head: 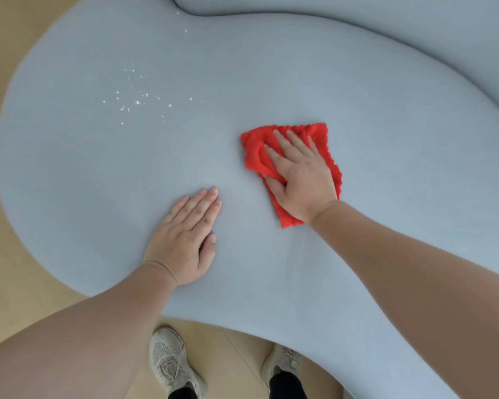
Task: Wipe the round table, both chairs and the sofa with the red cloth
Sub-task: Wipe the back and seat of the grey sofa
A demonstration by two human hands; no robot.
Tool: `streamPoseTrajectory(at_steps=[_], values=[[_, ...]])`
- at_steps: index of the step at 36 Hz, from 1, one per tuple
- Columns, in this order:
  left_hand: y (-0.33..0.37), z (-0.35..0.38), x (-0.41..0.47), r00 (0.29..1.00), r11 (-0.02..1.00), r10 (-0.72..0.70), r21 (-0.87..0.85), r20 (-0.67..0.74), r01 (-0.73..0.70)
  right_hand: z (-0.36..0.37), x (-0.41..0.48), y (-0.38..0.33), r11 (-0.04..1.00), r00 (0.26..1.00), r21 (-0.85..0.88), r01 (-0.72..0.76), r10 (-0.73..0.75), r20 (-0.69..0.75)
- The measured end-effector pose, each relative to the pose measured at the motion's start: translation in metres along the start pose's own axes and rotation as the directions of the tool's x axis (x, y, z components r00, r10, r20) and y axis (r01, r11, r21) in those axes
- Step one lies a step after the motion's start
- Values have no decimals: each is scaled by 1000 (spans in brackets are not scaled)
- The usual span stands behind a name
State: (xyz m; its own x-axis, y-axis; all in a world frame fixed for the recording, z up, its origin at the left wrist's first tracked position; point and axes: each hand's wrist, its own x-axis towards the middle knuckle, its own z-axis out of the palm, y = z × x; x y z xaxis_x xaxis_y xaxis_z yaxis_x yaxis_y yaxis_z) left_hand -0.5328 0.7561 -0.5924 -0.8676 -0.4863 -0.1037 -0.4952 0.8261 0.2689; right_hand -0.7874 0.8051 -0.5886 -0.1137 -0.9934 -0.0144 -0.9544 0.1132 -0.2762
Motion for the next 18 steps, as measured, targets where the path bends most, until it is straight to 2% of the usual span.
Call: streamPoseTrajectory(at_steps=[14,18], values=[[2,-12,-4,1000,996,6,-93,-19,-8,28,-123,-85,999,996,33,-21,24,-84],[-8,-22,-13,996,992,-86,-93,-32,83,34,-140,-107,999,994,10,-47,48,-96]])
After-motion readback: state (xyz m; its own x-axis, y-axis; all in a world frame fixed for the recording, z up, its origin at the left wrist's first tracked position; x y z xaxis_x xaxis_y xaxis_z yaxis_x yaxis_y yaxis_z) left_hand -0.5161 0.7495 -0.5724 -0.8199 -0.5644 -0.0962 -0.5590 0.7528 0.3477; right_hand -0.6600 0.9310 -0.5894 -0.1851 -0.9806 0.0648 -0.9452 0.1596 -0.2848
